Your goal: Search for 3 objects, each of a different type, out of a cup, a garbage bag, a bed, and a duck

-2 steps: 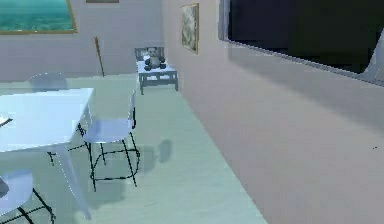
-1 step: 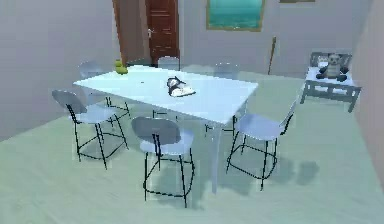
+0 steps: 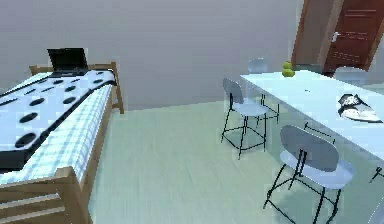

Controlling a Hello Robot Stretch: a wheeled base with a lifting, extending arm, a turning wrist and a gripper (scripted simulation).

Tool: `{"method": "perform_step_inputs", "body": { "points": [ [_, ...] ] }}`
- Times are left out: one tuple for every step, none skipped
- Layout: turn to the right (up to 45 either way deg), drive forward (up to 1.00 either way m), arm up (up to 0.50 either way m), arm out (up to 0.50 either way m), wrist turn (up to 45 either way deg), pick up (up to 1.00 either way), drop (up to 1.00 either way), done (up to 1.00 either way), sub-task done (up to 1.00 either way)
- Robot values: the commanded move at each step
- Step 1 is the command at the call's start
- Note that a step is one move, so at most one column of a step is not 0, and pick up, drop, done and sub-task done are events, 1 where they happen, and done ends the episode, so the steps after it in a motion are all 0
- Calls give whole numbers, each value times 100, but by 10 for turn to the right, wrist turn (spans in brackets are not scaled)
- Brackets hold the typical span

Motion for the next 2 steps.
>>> {"method": "perform_step_inputs", "body": {
  "points": [
    [-210, 0, 0, 0, 0, 0, 0, 0, 0],
    [-30, 0, 0, 0, 0, 0, 0, 0, 0]
  ]
}}
